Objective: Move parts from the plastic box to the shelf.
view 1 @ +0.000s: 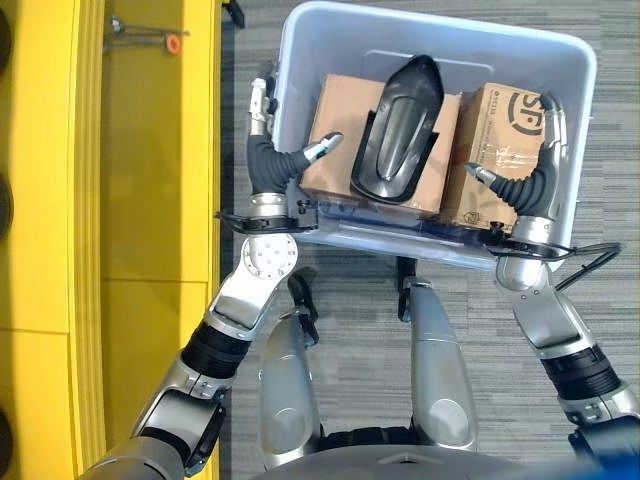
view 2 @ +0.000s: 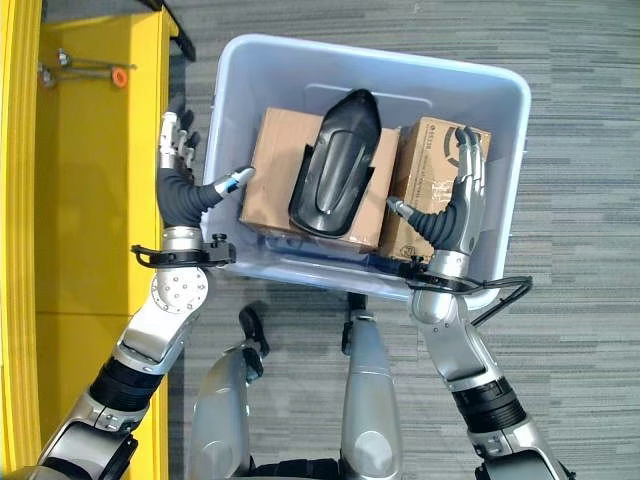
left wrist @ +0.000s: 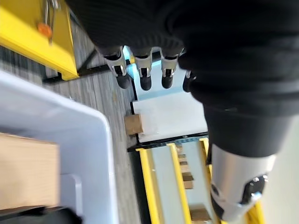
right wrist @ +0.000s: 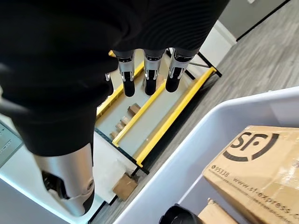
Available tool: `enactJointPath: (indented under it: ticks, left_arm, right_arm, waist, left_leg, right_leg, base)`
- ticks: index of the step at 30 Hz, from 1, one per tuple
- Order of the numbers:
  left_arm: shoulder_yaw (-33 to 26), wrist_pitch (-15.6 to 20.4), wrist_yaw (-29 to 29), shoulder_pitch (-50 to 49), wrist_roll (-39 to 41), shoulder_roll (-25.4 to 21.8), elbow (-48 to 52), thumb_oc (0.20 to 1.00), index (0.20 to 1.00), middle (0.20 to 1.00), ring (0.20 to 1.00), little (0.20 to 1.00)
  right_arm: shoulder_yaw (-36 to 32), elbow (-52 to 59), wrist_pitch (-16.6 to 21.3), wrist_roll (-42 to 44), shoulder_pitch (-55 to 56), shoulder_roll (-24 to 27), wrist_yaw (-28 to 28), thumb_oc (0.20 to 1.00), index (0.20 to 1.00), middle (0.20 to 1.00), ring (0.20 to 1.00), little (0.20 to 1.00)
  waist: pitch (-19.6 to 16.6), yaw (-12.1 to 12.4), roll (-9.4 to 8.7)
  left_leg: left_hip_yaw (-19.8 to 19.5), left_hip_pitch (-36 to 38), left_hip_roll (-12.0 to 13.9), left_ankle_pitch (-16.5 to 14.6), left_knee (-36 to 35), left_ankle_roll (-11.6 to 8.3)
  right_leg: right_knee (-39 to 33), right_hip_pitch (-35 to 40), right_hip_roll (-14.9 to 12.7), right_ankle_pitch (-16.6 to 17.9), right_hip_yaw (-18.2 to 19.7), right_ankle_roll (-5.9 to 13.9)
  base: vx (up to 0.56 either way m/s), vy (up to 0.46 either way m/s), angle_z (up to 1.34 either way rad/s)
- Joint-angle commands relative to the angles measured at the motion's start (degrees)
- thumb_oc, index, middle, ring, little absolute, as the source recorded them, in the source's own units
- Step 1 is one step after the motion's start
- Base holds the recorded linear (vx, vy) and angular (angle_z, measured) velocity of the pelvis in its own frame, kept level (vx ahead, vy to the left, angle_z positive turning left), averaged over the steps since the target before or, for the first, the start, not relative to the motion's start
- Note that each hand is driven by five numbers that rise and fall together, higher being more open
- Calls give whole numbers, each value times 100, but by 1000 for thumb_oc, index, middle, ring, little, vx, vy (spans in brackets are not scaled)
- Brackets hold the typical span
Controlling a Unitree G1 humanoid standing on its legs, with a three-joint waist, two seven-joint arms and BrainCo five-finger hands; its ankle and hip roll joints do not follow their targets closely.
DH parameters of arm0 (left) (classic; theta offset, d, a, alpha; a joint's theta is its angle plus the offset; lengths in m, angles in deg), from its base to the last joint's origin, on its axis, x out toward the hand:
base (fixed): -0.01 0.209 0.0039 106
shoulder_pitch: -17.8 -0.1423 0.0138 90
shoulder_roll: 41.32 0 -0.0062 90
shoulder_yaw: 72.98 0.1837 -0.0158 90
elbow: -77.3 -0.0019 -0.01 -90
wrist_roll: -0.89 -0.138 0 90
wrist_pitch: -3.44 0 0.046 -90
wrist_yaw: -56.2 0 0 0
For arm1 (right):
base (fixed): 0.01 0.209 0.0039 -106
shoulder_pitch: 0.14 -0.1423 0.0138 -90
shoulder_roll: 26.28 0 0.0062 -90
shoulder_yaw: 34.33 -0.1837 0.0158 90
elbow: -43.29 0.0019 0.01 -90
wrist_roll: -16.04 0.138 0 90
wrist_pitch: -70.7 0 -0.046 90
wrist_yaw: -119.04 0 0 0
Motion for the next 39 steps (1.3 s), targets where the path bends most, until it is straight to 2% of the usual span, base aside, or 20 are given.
enactJointPath:
  ticks: [1, 5, 6, 8, 10, 11, 12, 15, 17, 18, 20, 22, 27, 34, 39]
  left_arm:
    - [166, 360, -35, 387, -423, 5, 234, 1000, 1000, 1000, 1000, 1000]
    - [23, 434, 313, 423, -663, -27, 160, 1000, 1000, 1000, 1000, 1000]
    - [-100, 373, 639, 434, -772, -119, 130, 1000, 1000, 1000, 1000, 1000]
    - [-164, 126, 552, 476, -696, -168, 29, 1000, 1000, 1000, 1000, 1000]
    - [-135, 47, 375, 510, -581, -186, -59, 1000, 1000, 1000, 1000, 1000]
    - [-106, 25, 239, 450, -625, -187, -25, 1000, 1000, 1000, 1000, 1000]
    - [-153, -71, 297, 343, -716, -196, 50, 1000, 1000, 1000, 1000, 1000]
    - [-157, -340, 565, 493, -638, -184, -92, 1000, 1000, 1000, 1000, 1000]
    - [-143, -258, 963, 648, -361, -130, -361, 1000, 1000, 1000, 1000, 1000]
    - [-179, -291, 979, 694, -349, -101, -397, 1000, 1000, 1000, 1000, 1000]
    - [-194, -576, 830, 768, -261, -61, -494, 1000, 1000, 1000, 1000, 1000]
    - [-129, -580, 736, 852, -385, 12, -651, 1000, 1000, 1000, 1000, 1000]
    - [69, -934, 390, 1048, -630, 112, -793, 1000, 1000, 1000, 1000, 1000]
    - [130, -1141, 866, 1296, -461, 210, -1093, 1000, 1000, 1000, 1000, 1000]
    - [127, -1296, 855, 1241, -243, 328, -1301, 1000, 1000, 1000, 1000, 1000]
  right_arm:
    - [-17, 294, 65, -59, -419, 212, -144, 1000, 1000, 1000, 1000, 1000]
    - [-58, 249, 149, -14, -556, 335, -149, 1000, 1000, 1000, 1000, 1000]
    - [-103, 282, 212, -42, -578, 359, -132, 1000, 1000, 1000, 1000, 1000]
    - [-87, 279, 128, -20, -662, 329, -95, 1000, 1000, 1000, 1000, 1000]
    - [-64, 315, 35, -37, -718, 289, -53, 1000, 1000, 1000, 1000, 1000]
    - [-55, 390, -59, -12, -801, 278, 49, 1000, 1000, 1000, 1000, 1000]
    - [24, 329, -36, -24, -1066, 297, 204, 1000, 1000, 1000, 1000, 1000]
    - [76, 363, -16, 29, -1282, 407, 370, 1000, 1000, 1000, 1000, 1000]
    - [54, 437, -17, 134, -1312, 441, 376, 1000, 1000, 1000, 1000, 1000]
    - [19, 454, -11, 153, -1323, 449, 393, 1000, 1000, 1000, 1000, 1000]
    - [-16, 501, -33, 144, -1319, 428, 410, 1000, 1000, 1000, 1000, 1000]
    - [-51, 543, -52, 130, -1328, 397, 431, 1000, 1000, 1000, 1000, 1000]
    - [-124, 639, -82, -4, -1407, 401, 522, 1000, 1000, 1000, 1000, 1000]
    - [-173, 610, -60, -12, -1583, 496, 627, 1000, 1000, 1000, 1000, 1000]
    - [-224, 557, -98, 52, -1619, 482, 564, 1000, 1000, 1000, 1000, 1000]
  waist:
    - [-43, -235, 67]
    - [-43, -257, 140]
    - [-43, -220, 183]
    - [-43, -160, 227]
    - [-43, -145, 252]
    - [-43, -144, 195]
    - [-43, -82, 161]
    - [-43, -135, 185]
    - [-43, -237, 176]
    - [-43, -255, 166]
    - [-43, -281, 164]
    - [-43, -331, 155]
    - [-43, -421, 169]
    - [-43, -521, 196]
    - [-43, -512, 187]
  left_leg:
    - [159, -341, -181, 349, -349, 95]
    - [230, -225, -166, 607, -777, 81]
    - [266, -177, -181, 669, -896, 67]
    - [248, -212, -208, 662, -878, 75]
    - [248, -260, -217, 625, -773, 68]
    - [-78, -384, -203, 550, -502, 24]
    - [-463, -491, -205, 492, -420, 61]
    - [-324, -456, -186, 621, -655, 71]
    - [-292, -579, -188, 574, -519, 54]
    - [-277, -630, -183, 586, -526, 51]
    - [-264, -713, -178, 613, -551, 34]
    - [-255, -794, -162, 629, -548, 11]
    - [-190, -917, -153, 662, -588, -17]
    - [-94, -1012, -135, 706, -636, -62]
    - [-91, -1100, -129, 725, -650, -86]
  right_leg:
    - [62, 489, -17, -444, -9, 179]
    - [145, 366, 93, -477, -86, 112]
    - [246, 314, 63, -496, -176, 133]
    - [306, 290, -67, -504, -232, 175]
    - [414, 249, -128, -547, -266, 167]
    - [326, 170, -90, -445, -99, 135]
    - [221, 55, 23, -372, 131, 109]
    - [99, -36, 79, -235, 205, 142]
    - [161, -129, 128, -287, 298, 128]
    - [146, -183, 129, -263, 311, 135]
    - [146, -279, 154, -240, 340, 147]
    - [158, -377, 189, -224, 376, 139]
    - [109, -540, 223, -170, 418, 138]
    - [58, -693, 251, -130, 505, 145]
    - [18, -779, 241, -86, 502, 162]
  base:
    - [-98, 1, -9]
    - [-100, 1, -19]
    - [-90, -19, -9]
    - [-75, -22, -5]
    - [-32, -4, 13]
    - [-78, 143, 10]
    - [-86, 202, -13]
    - [-12, 177, -86]
    - [-10, 44, -57]
    - [-49, 2, -16]
    - [-33, -9, -17]
    - [-22, -11, -9]
    - [-32, 0, -2]
    - [-8, 19, 0]
    - [-16, -23, -3]
